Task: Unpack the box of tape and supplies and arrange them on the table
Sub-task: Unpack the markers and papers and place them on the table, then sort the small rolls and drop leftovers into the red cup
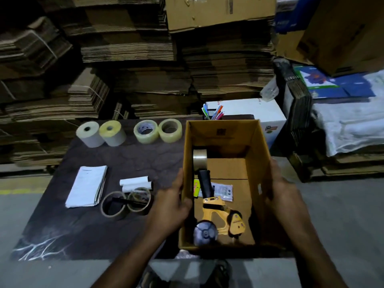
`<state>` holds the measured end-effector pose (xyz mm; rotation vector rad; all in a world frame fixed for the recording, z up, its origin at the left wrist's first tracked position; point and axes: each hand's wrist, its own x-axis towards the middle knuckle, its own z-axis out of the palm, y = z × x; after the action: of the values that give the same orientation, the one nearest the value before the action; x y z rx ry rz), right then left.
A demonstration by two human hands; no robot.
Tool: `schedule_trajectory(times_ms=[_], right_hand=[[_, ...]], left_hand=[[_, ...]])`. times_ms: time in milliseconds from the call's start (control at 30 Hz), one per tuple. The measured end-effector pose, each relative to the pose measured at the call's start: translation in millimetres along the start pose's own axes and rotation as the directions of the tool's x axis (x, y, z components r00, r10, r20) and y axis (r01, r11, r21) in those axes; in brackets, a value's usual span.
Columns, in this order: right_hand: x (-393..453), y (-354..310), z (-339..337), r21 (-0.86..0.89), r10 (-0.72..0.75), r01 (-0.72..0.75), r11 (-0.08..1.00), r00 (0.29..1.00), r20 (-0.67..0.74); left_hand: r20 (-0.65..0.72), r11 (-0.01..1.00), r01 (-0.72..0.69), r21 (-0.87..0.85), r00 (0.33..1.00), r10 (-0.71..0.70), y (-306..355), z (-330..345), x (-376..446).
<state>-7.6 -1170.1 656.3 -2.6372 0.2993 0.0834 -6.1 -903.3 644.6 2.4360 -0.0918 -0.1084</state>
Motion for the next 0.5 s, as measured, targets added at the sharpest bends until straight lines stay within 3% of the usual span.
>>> schedule_trajectory(times_ms=[167, 300, 400, 500], right_hand=[[16.6, 20.4, -14.7, -0.031, 0.030, -0.032, 0.999, 0.997, -0.067], [10.1, 1.8, 0.8, -0.066, -0.045, 0.030, 0.997, 0.968, -0.247], [-5.5, -40.5, 22.3, 0.072, -0.172, 0.209, 0.975, 0.924, -0.343], [-20.2, -90.8, 62.4, 0.190, -0.389, 0.469, 0.863, 0.855, -0.344]], left_hand=[[-0.005, 0.999, 0.001, -0.038, 1.000, -0.001, 19.1, 25.8, 2.2], [0.022, 0.946, 0.017, -0.324, 1.000, -0.010, 2.5, 24.6, -5.5], [0.017, 0.923, 0.058, -0.379, 0.998, -0.056, -15.8, 15.2, -14.1], [0.027, 0.924, 0.136, -0.357, 0.990, -0.135, -43.6, -0.1, -25.8]])
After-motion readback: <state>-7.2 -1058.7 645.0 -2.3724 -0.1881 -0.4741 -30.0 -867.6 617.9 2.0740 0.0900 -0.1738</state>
